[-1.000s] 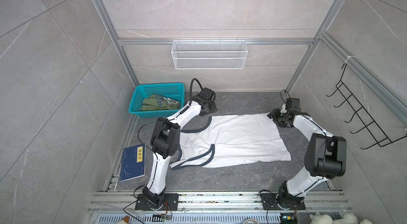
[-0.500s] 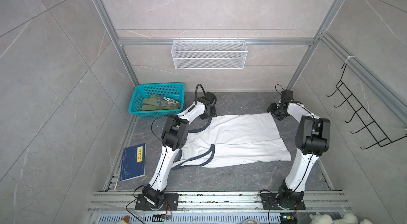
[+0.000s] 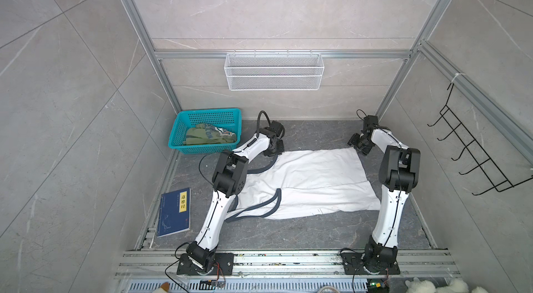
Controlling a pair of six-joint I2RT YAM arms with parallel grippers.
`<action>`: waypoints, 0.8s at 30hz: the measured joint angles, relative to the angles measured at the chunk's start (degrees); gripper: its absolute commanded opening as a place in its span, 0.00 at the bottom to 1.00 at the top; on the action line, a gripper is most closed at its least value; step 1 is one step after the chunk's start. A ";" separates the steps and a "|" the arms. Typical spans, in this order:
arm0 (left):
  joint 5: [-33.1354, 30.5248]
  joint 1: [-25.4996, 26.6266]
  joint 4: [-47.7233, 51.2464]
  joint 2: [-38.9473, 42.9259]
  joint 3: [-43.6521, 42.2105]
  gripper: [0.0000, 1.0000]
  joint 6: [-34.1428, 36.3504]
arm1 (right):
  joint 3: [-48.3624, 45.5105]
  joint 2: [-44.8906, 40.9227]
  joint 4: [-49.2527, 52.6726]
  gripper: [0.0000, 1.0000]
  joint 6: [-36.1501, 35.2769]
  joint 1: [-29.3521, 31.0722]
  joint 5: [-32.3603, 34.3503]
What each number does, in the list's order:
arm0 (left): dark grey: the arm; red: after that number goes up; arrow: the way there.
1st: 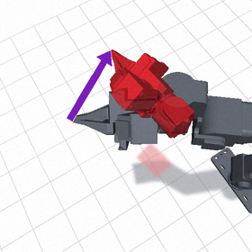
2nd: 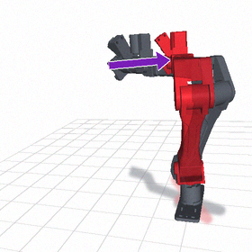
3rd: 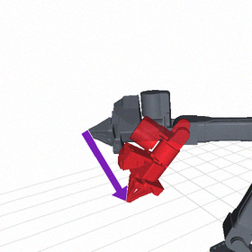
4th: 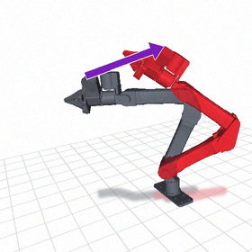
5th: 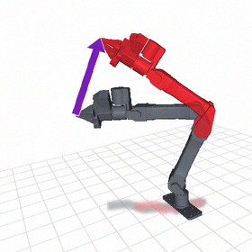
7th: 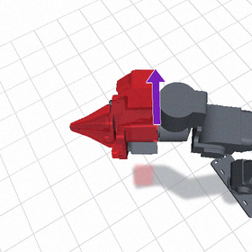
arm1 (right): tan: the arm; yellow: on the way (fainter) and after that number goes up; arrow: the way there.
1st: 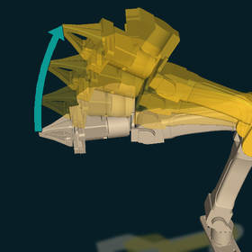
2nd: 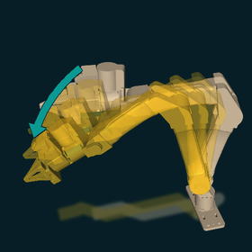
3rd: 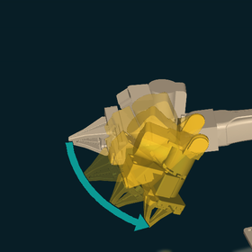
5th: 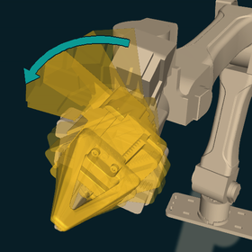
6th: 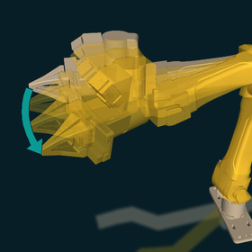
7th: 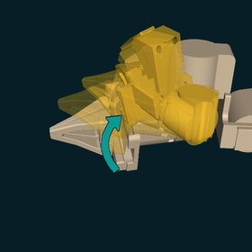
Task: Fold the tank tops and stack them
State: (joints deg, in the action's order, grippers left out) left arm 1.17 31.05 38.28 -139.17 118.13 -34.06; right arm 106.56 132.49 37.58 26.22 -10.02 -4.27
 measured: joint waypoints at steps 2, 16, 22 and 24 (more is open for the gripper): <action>0.39 0.09 0.00 0.00 0.00 0.17 -0.02 | 2.01 1.07 1.64 0.62 -0.55 0.33 0.04; 1.01 0.09 -0.02 -0.09 0.00 0.00 -0.15 | 1.81 1.31 3.13 0.11 -1.38 3.19 3.56; 1.09 0.15 -0.85 0.37 -0.81 0.00 -0.15 | -3.87 -2.32 0.72 0.01 -1.16 3.19 3.48; 0.94 0.24 -1.53 1.62 -2.54 0.00 -0.15 | -5.90 -4.24 -0.02 0.00 -1.18 3.19 3.45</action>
State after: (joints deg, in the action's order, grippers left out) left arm 2.11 31.29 36.75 -137.56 115.59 -34.22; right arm 100.66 128.25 37.56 25.04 -6.83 -0.82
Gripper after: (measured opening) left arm 0.076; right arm 0.051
